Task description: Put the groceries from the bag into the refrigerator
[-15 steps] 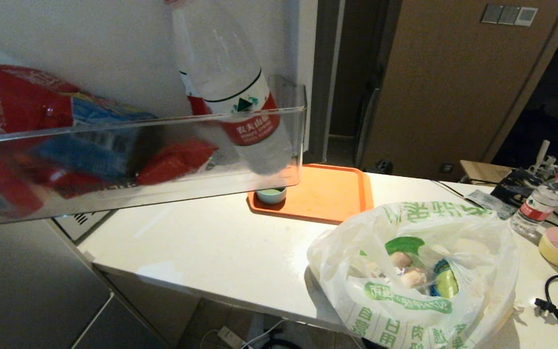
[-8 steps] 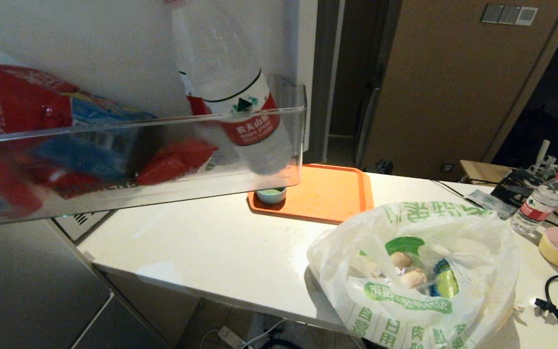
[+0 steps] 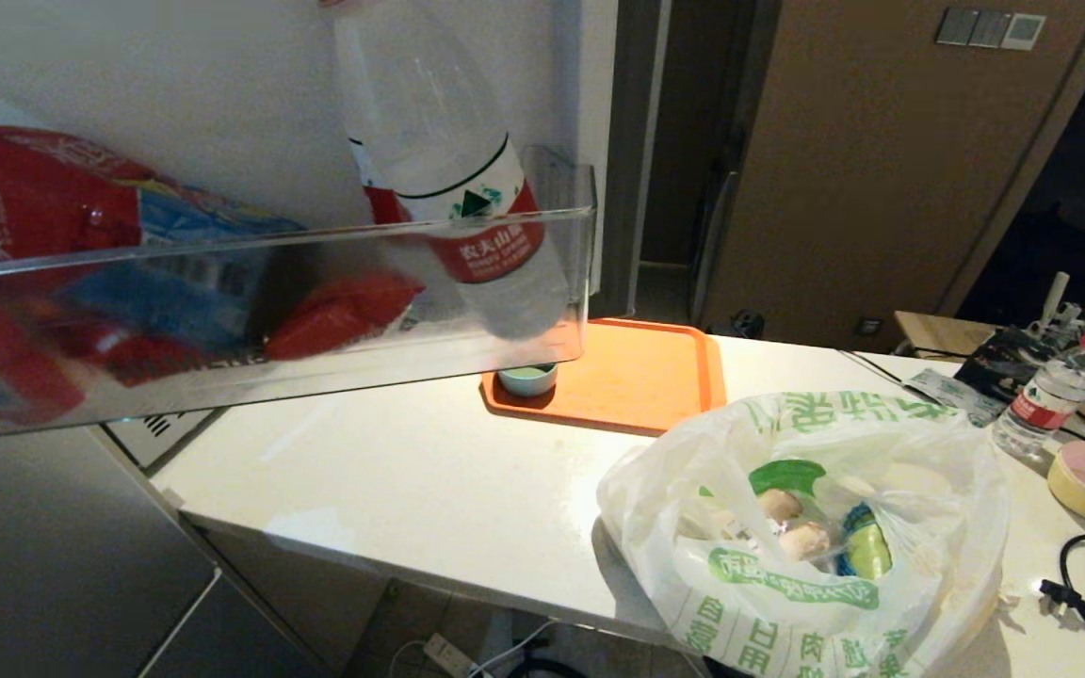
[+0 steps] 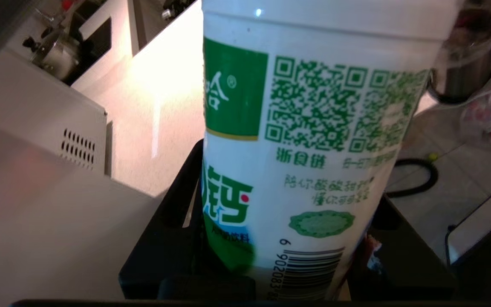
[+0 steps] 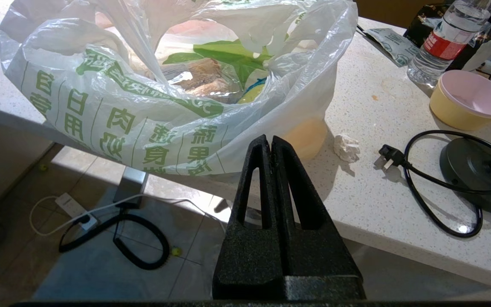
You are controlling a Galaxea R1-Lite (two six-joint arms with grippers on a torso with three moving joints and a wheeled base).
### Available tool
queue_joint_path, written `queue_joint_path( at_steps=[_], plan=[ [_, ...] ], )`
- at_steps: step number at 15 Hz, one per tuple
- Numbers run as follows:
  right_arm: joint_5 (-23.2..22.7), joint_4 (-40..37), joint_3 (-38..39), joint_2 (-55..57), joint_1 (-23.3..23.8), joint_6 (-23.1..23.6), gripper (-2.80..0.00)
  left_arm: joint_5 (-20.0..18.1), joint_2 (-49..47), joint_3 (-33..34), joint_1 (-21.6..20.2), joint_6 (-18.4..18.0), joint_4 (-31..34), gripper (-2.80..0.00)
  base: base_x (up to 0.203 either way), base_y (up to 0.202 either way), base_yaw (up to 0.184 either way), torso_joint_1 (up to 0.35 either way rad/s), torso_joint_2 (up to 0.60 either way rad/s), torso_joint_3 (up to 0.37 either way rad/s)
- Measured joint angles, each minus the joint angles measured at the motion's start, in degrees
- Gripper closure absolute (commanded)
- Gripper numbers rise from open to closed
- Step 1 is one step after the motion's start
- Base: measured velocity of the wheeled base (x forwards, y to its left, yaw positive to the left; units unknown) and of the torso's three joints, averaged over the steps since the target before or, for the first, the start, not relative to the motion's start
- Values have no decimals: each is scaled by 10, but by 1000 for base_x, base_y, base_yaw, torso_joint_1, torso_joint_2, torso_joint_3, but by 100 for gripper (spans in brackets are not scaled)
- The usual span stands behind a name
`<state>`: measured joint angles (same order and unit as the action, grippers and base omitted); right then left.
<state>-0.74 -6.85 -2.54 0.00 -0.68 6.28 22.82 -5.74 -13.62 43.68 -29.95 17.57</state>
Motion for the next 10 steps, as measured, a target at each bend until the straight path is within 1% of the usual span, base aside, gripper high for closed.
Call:
queue_joint_path(
  at_steps=[1,4,10],
  plan=[
    [0,0,0,0,0,0,0,1,8,-1,1,0,8,0,0,0,0,0,0,0],
    [0,0,0,0,0,0,0,17,28,-8,25,-2,37,0,0,0,0,0,0,0],
    [0,0,0,0,0,0,0,17,34,-13,31,-2,38,0,0,0,0,0,0,0]
  ],
)
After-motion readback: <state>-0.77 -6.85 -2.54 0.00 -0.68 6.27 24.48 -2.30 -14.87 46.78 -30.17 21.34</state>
